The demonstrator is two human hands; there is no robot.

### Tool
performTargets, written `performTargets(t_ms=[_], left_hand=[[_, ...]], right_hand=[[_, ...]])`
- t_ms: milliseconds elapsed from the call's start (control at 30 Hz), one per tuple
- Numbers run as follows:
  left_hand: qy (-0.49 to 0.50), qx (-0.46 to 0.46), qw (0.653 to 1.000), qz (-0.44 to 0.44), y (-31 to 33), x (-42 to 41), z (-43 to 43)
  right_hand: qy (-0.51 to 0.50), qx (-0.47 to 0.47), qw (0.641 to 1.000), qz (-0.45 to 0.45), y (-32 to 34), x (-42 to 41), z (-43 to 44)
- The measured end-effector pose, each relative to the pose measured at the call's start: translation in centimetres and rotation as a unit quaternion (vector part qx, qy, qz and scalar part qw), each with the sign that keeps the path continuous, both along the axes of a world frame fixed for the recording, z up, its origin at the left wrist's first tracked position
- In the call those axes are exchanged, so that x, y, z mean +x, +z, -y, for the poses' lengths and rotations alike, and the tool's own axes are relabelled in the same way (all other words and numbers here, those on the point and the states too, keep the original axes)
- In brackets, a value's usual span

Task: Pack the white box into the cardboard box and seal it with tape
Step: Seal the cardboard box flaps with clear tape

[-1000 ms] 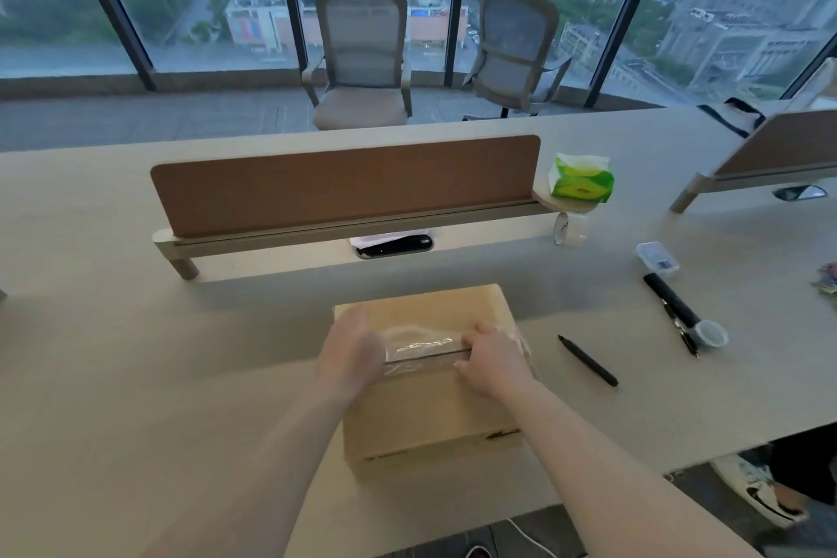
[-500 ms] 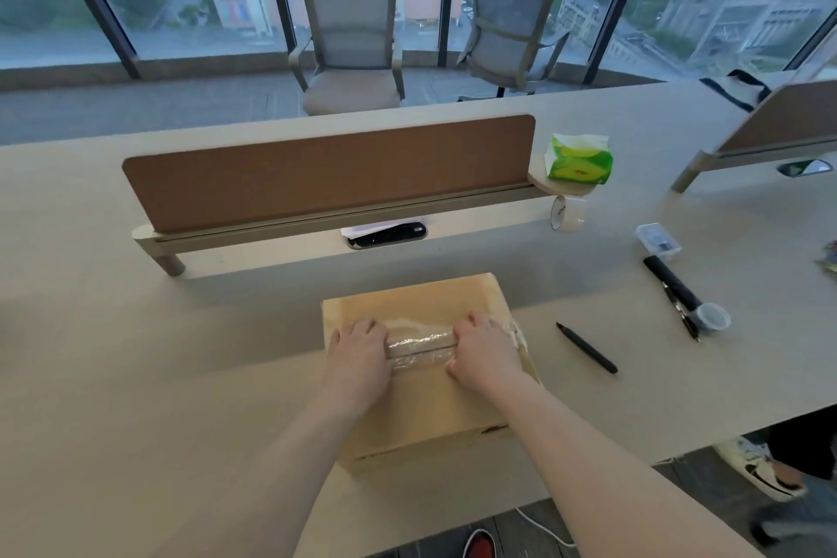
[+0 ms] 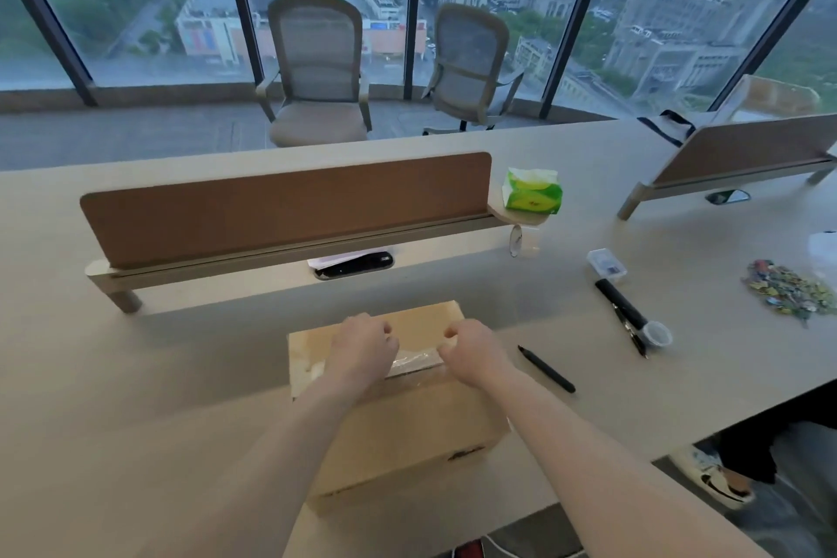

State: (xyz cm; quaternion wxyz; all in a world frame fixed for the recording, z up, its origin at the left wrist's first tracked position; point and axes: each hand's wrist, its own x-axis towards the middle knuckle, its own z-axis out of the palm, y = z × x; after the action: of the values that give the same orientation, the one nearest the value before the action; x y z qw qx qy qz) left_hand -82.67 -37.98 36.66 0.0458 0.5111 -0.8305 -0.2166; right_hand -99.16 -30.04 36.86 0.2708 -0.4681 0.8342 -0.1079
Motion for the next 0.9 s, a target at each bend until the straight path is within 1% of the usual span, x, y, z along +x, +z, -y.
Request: performTargets(t_ms=[67, 167, 300, 400, 533, 667, 767, 900], left_hand=[[-0.006, 0.035, 0.999, -0.029, 0.9, -1.9, 0.5], [-0.024, 0.067, 0.996, -0.058, 1.8, -5.3, 1.4], [-0.023, 0.105, 0.989, -0.104, 2.1, -11.3, 2.7], [-0.015, 0.130, 0.985, -0.112, 1.5, -16.3, 4.2], [0.020, 0.159, 0.979, -0.125, 0.6, -23.2, 6.8], [0.074, 0.163, 0.972, -0.154, 0.2, -29.1, 9.1], [0.121, 0.199, 0.955, -0.184, -0.8, -32.6, 11.1], [0.158, 0.221, 0.943, -0.193, -2.3, -36.4, 13.6]], right_hand=[[-0.014, -0.025, 1.000, 0.006, 0.4, -1.9, 0.3], [-0.044, -0.065, 0.997, 0.018, 0.9, -5.3, 0.9], [-0.096, -0.102, 0.989, 0.049, 0.7, -10.6, 2.1], [-0.136, -0.115, 0.981, 0.076, 0.2, -15.4, 3.5], [-0.193, -0.118, 0.969, 0.099, -0.8, -22.7, 6.2], [-0.247, -0.118, 0.953, 0.129, -2.1, -29.2, 9.5], [-0.273, -0.117, 0.939, 0.176, -2.8, -32.4, 12.1], [-0.305, -0.108, 0.914, 0.243, -4.4, -35.1, 15.7]])
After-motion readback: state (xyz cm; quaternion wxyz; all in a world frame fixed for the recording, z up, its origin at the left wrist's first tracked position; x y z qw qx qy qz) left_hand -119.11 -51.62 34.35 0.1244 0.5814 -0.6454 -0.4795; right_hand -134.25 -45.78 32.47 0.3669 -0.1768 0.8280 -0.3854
